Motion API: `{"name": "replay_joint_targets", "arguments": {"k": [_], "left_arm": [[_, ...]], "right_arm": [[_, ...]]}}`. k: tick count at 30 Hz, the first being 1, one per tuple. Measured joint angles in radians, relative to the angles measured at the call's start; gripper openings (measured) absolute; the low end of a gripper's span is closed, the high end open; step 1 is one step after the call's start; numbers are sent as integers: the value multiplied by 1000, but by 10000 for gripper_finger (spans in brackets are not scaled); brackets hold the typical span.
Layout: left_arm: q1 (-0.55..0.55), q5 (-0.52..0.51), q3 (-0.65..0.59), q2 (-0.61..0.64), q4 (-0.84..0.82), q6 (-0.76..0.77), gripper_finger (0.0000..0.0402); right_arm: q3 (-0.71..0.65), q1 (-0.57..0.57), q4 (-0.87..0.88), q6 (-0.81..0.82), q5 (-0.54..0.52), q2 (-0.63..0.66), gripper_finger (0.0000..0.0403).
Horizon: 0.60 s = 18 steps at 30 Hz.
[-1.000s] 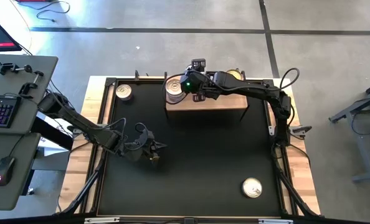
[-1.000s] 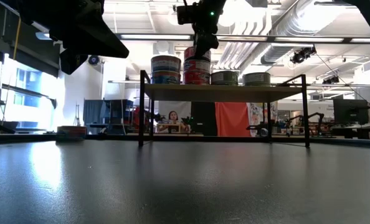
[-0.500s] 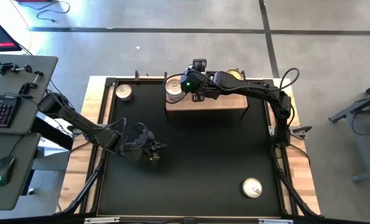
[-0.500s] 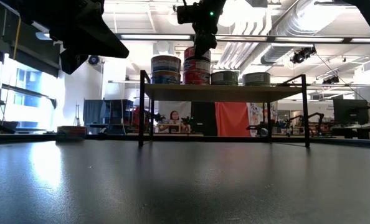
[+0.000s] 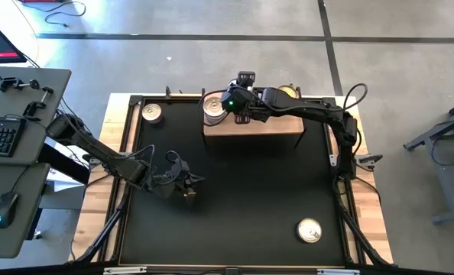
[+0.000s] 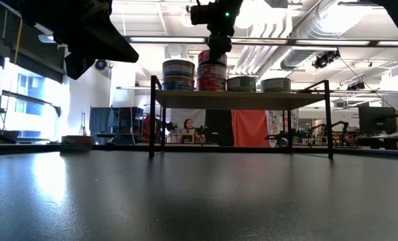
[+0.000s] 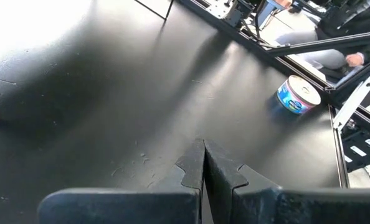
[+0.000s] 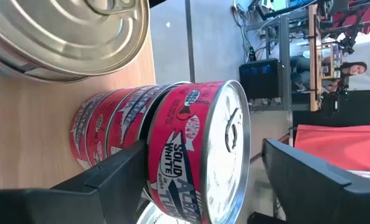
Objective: Stack canned seafood by type on shelf
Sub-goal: Stack the red tuna can on top of the red tuna can on the shelf, then move the blue-pink tuna can to the center of the table
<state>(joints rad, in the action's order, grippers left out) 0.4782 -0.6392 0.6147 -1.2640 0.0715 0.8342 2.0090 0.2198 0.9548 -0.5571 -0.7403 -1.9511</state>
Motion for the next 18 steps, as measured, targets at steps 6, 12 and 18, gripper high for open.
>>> {"name": "replay_joint_targets", "arguments": {"k": [6, 12, 18], "left_arm": [[0, 0, 0, 0, 0, 0, 0], [0, 0, 0, 0, 0, 0, 0], [0, 0, 0, 0, 1, 0, 0]], "right_arm": [[0, -11, -31, -4, 1, 0, 305], [0, -11, -43, 0, 3, 0, 305], [0, -14, -40, 0, 3, 0, 305]]}}
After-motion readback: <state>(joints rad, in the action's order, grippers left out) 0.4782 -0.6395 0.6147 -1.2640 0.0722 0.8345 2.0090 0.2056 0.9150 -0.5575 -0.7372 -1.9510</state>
